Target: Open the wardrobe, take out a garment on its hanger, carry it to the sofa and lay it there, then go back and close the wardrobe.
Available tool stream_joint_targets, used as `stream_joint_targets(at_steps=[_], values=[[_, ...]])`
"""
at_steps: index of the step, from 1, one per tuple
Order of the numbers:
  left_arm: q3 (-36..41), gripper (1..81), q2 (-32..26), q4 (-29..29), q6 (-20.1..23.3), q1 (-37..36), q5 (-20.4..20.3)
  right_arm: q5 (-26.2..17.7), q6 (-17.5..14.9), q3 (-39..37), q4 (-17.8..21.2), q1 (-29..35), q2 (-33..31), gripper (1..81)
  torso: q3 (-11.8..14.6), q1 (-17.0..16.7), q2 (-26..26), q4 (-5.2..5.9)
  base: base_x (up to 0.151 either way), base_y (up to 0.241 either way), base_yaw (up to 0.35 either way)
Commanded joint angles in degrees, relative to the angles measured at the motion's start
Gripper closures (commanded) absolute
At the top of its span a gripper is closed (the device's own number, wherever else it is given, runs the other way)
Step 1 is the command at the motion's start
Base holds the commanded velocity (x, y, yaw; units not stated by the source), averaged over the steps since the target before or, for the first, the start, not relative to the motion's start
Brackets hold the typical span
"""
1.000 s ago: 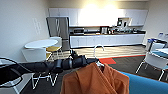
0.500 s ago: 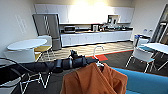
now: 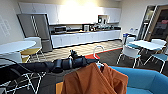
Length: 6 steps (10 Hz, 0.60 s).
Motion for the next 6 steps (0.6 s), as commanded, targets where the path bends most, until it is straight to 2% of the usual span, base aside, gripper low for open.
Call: stream_joint_targets(at_steps=[1,6], values=[[1.61,81.1,-0.2,-0.15,-0.37,-10.31,-5.41,-2.06,-0.15,-0.08,-0.8,1.23,-0.58,1.0,0.0,0.0,0.0,0.0,0.0,0.0,-0.253],[1.88,81.1,-0.72,-0.06,-0.37,-10.31,-5.5,-2.06,-0.15,-0.08,-0.72,1.05,-0.58,1.0,-0.02,0.0,0.0,0.0,0.0,0.0,-0.253]])
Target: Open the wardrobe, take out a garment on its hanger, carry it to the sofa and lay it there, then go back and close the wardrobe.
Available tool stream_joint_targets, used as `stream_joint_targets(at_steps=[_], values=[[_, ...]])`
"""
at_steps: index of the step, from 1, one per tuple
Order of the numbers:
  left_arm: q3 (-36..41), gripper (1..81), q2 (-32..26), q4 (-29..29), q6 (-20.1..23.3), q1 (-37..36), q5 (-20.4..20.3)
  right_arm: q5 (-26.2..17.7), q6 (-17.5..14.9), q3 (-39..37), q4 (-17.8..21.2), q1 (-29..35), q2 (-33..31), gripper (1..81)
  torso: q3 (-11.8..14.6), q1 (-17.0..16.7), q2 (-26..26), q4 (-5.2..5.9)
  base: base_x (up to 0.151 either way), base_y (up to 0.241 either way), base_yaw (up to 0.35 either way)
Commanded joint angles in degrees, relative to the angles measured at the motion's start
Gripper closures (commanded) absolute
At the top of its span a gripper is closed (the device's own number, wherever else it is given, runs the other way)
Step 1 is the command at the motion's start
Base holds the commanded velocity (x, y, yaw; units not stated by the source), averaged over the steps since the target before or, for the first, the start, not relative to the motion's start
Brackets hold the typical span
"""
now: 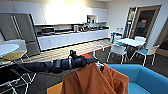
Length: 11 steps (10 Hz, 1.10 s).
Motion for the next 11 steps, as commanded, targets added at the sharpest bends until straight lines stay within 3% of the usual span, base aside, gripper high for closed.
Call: stream_joint_targets(at_steps=[1,11], values=[[1.65,81.1,-0.44,-0.11,-0.34,-10.34,-4.76,-2.06,-0.15,-0.08,-0.69,1.2,-0.58,1.0,0.0,0.0,0.0,0.0,0.0,0.0,-0.254],[1.74,81.1,-0.7,-0.02,-0.34,-10.34,-4.23,-2.06,-0.23,-0.08,-0.6,1.02,0.12,1.0,0.0,0.0,0.0,0.0,0.0,0.0,-0.254]])
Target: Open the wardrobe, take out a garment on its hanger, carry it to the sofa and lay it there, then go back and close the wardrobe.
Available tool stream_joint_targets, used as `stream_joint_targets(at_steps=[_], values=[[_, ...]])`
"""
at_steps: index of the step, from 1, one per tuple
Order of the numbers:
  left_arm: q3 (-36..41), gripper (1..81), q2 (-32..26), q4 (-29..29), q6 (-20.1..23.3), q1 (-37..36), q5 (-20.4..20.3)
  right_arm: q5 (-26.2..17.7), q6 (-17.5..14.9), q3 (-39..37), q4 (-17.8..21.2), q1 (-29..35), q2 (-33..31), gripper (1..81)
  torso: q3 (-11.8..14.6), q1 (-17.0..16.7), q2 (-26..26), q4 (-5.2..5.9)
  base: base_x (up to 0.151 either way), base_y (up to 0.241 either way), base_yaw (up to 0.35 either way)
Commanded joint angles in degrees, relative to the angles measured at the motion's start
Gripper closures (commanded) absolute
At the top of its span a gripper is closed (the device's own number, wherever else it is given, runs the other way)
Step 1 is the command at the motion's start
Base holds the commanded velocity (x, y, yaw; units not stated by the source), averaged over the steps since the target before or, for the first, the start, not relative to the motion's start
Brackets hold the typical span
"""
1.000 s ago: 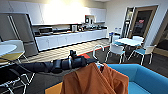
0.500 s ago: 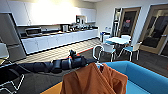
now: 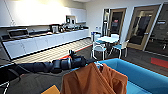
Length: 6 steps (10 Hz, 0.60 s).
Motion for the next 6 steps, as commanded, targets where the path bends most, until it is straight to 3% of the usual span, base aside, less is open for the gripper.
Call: stream_joint_targets(at_steps=[1,6], values=[[1.45,81.1,-0.27,-0.15,-0.34,-10.31,-4.49,-2.05,-0.18,-0.08,-0.58,1.21,-0.23,1.0,0.0,0.0,0.0,0.0,0.0,0.0,-0.254],[1.46,81.1,-0.35,0.55,-0.34,-10.31,-4.23,-2.05,-0.18,-0.08,-0.58,1.21,-0.14,1.0,0.0,0.0,0.0,0.0,0.0,0.0,-0.254]])
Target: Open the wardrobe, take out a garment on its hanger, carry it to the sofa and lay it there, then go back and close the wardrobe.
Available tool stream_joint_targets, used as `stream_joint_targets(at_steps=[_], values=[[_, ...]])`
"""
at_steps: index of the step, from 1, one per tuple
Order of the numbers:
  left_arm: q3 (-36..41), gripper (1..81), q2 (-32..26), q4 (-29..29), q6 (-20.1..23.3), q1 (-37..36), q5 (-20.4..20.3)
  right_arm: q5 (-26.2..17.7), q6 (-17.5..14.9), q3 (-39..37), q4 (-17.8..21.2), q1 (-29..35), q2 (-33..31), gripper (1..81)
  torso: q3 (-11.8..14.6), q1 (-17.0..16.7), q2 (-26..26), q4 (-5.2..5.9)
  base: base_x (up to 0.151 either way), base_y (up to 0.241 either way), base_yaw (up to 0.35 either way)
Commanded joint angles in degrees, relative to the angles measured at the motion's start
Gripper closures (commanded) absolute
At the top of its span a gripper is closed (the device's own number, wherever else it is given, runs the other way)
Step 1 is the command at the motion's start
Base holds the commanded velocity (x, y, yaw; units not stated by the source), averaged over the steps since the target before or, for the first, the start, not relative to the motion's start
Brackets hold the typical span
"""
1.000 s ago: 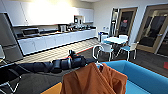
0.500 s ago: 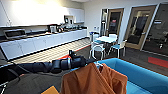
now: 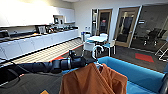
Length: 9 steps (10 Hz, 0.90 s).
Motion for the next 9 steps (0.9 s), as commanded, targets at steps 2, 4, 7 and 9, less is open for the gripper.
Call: stream_joint_targets(at_steps=[2,4,7,9], values=[[1.3,81.1,-0.29,-0.11,-0.34,-10.31,-4.42,-2.08,-0.05,-0.05,-0.49,1.36,-0.36,1.0,0.0,0.0,0.0,0.0,0.0,0.0,-0.254],[1.3,81.1,-0.55,-0.2,-0.52,-10.31,-4.68,-2.08,-0.14,-0.05,-0.49,1.35,-0.27,1.0,0.0,0.0,0.0,0.0,0.0,0.0,-0.254],[1.3,81.1,-0.55,-0.2,-0.52,-10.31,-4.86,-2.08,-0.14,-0.05,-0.49,1.27,-0.27,1.0,0.0,0.0,0.0,0.0,0.0,0.0,-0.254],[1.83,81.1,-1.08,-0.11,-0.52,-10.31,-4.6,-2.08,-0.14,-0.05,-0.49,1.19,-0.27,1.0,0.0,0.0,0.0,0.0,0.0,0.0,-0.254]])
